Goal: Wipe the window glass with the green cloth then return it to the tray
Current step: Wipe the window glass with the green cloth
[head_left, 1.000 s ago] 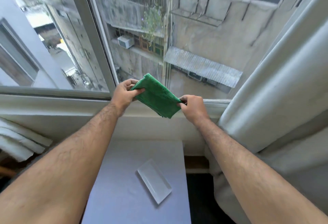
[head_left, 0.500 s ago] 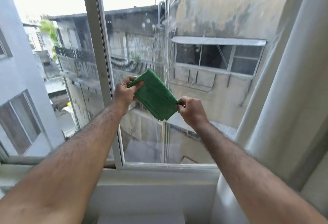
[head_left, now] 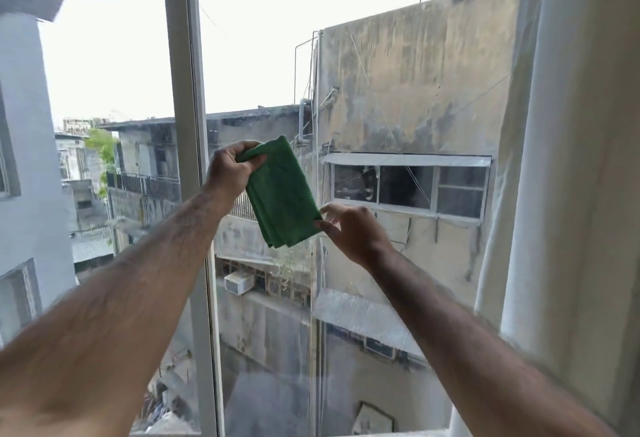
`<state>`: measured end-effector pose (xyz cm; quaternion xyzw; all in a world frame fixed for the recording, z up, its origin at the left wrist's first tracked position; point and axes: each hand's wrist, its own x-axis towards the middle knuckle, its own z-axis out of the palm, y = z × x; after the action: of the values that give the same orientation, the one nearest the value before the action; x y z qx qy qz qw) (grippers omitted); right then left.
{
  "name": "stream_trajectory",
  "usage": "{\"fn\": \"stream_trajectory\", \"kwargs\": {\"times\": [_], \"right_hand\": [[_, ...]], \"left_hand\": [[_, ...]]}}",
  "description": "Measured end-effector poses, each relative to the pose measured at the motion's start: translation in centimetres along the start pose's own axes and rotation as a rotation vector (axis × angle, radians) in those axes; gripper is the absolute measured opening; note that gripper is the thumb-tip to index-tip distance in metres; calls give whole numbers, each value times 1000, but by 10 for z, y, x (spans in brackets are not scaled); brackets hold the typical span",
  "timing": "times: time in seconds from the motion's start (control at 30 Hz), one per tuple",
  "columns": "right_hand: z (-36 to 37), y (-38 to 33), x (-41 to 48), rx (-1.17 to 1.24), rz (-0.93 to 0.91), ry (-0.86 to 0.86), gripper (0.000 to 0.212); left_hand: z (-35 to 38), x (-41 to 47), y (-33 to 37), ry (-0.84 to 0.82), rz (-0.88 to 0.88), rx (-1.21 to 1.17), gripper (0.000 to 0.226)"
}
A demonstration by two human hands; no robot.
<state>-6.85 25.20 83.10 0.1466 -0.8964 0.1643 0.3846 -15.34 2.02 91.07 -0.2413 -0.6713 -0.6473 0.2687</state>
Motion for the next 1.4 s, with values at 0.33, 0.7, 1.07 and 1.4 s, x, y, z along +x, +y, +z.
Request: {"fn": "stream_trajectory", "kwargs": {"times": [0.33, 0.7, 1.07, 1.4], "right_hand": [[-54, 143, 36, -401, 168, 510, 47], [-32, 216, 48, -596, 125, 539, 70], [-22, 229, 53, -621, 57, 697, 66], [-22, 232, 53, -638, 44, 738, 66]], "left_hand": [[13, 37, -14, 244, 316, 813, 20], [56, 15, -103, 275, 626, 1061, 42], [173, 67, -49, 365, 698, 1002, 76], [114, -60, -198, 35, 893, 1375, 77]]}}
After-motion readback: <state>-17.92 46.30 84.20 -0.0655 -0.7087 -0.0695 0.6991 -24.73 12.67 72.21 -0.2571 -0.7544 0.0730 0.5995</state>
